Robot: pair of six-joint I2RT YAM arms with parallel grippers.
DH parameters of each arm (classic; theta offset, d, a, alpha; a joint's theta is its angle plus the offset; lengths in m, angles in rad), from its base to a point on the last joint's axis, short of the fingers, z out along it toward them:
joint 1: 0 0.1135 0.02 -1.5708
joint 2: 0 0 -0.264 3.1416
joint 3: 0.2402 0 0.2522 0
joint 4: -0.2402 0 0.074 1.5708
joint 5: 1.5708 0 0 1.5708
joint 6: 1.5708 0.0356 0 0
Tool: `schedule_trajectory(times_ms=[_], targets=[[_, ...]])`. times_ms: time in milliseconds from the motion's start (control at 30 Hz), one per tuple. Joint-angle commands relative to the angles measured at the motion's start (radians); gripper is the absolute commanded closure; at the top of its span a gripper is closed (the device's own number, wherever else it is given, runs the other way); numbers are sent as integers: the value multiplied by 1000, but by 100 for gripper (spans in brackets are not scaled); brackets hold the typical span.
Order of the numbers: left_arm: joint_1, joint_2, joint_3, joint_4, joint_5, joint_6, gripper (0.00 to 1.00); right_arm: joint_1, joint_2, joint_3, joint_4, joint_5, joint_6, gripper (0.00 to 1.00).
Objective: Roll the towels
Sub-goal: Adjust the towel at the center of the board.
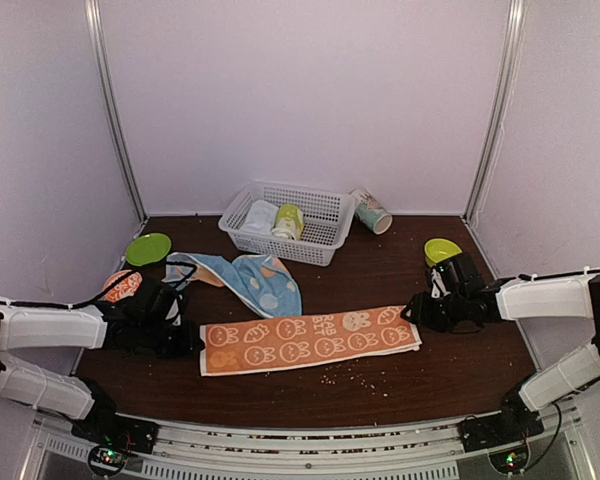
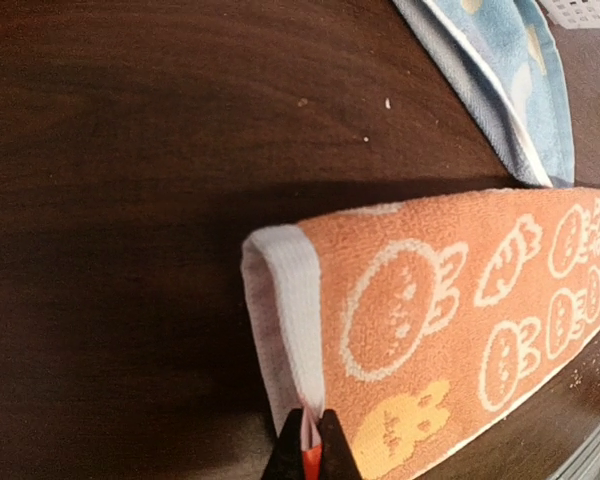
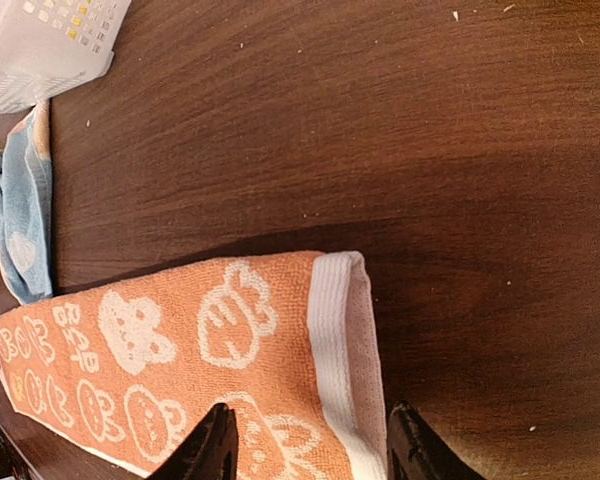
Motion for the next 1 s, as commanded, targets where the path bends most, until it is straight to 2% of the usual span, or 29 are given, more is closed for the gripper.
schedule_trajectory(times_ms=[0,333,533,833,967], targets=[[7,-38,34,-20,8,19,100,-7,-28,-7,8,-4,13,49],[6,-107,96,-78,1,28,100,-8,-24,6,6,-4,15,49],[6,-64,139,-87,11,40,100,-9,7,7,29,-22,30,45],[6,-15,136,-62,37,49,92,-8,7,5,28,-25,26,45],[5,-2,132,-53,43,53,91,-8,12,6,30,-30,27,45]])
